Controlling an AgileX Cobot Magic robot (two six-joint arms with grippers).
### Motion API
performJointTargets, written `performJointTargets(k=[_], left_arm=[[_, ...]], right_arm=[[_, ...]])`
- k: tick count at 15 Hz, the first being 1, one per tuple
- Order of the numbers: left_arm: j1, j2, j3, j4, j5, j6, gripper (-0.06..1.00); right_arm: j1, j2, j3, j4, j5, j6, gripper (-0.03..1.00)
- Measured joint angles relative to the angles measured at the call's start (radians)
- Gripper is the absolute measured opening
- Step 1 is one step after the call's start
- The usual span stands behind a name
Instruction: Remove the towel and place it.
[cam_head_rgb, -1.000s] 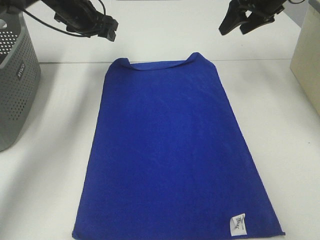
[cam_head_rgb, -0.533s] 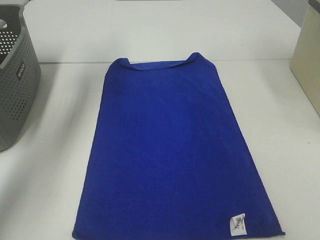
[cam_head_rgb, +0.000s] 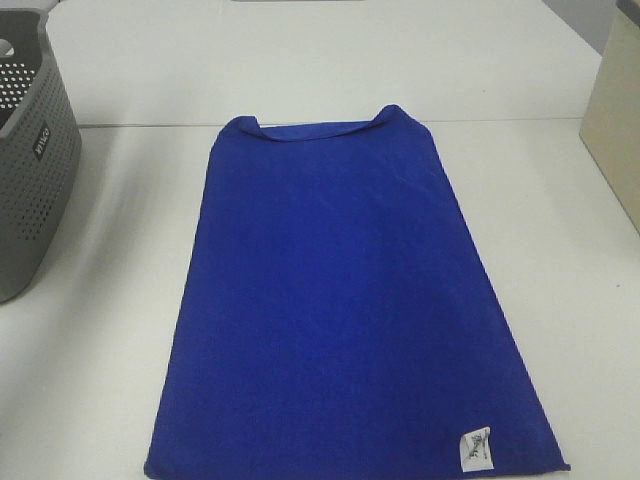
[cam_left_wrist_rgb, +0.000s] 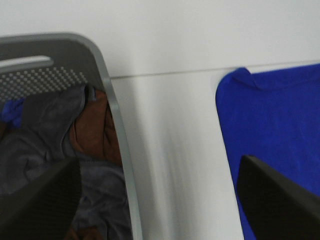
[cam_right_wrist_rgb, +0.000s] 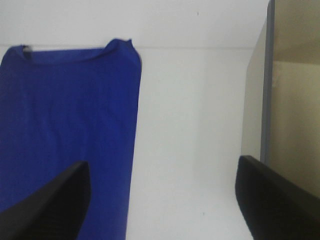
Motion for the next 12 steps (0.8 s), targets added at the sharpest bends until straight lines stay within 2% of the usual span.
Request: performJointTargets(k=[3,6,9,12], left_arm=[[0.0,-0.271,0.385,0.041,0.001,0.005,0.8],[0.0,-0.582,0.734,0.075,-0.025,0.0,0.8],[0.0,-0.809,0.944,0.104,-0.056,-0.005,0.8],[0.0,-1.067,1.159,0.185,-0.09,-0.006,0.8]], right_arm=[[0.0,-0.299,0.342,-0.001,0.002,-0.005,0.79],[0.0,-0.553,0.601,-0.002,0.002,-0.005,0.79],[0.0,-0.761,0.758,-0.003,0.002,-0.004,0.79],[0.0,-0.988,0.924,-0.007,0.003,0.018,0.79]])
